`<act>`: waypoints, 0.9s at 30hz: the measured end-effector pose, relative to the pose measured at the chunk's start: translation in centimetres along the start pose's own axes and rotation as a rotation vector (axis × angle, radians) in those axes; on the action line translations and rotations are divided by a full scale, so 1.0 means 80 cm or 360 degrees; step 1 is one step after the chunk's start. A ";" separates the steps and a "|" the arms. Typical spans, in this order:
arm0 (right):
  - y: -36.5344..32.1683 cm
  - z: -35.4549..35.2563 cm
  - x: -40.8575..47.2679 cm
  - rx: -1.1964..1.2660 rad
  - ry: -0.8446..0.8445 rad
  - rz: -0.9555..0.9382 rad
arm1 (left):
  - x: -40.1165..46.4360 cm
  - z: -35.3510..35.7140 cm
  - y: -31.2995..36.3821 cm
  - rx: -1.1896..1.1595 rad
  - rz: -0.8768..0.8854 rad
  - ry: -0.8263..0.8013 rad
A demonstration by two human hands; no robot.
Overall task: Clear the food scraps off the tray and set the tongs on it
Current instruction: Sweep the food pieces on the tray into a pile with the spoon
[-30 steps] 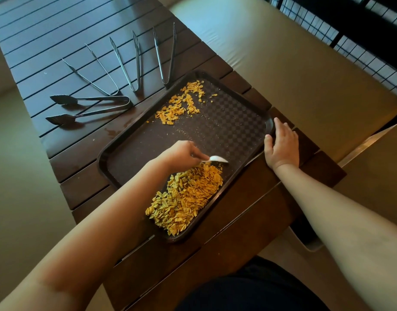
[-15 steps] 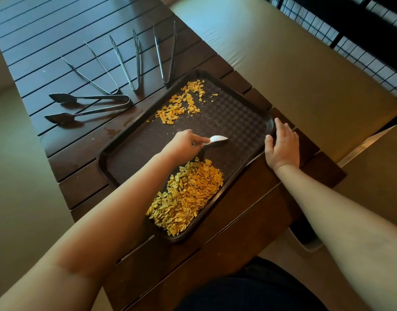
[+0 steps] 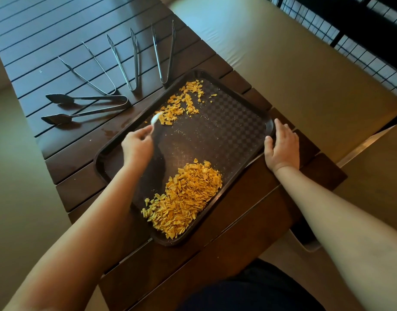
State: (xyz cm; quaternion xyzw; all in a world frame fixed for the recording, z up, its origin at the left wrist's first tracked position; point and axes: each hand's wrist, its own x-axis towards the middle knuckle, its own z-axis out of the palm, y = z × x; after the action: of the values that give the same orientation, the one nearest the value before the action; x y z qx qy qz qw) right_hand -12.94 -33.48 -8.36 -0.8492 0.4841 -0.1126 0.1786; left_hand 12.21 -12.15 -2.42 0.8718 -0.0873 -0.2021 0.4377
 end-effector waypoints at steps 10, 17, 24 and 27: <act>-0.001 -0.001 -0.002 0.0012 0.0012 -0.0005 | 0.012 -0.010 -0.023 0.0198 -0.0114 0.0201; 0.000 0.000 -0.001 0.0003 0.0003 -0.0010 | 0.027 0.021 0.017 0.0061 -0.0176 0.0117; 0.001 -0.001 -0.001 0.0013 0.0008 -0.0009 | 0.012 0.037 0.028 0.0399 0.0128 -0.0271; 0.001 0.001 -0.001 0.0008 0.0008 -0.0011 | -0.002 0.028 0.017 0.0675 0.0353 -0.0400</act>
State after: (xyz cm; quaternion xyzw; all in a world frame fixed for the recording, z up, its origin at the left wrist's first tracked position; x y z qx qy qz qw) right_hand -13.05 -33.43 -8.44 -0.8500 0.4814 -0.1166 0.1792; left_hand 11.14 -14.56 -2.48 0.8972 -0.2763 -0.2366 0.2504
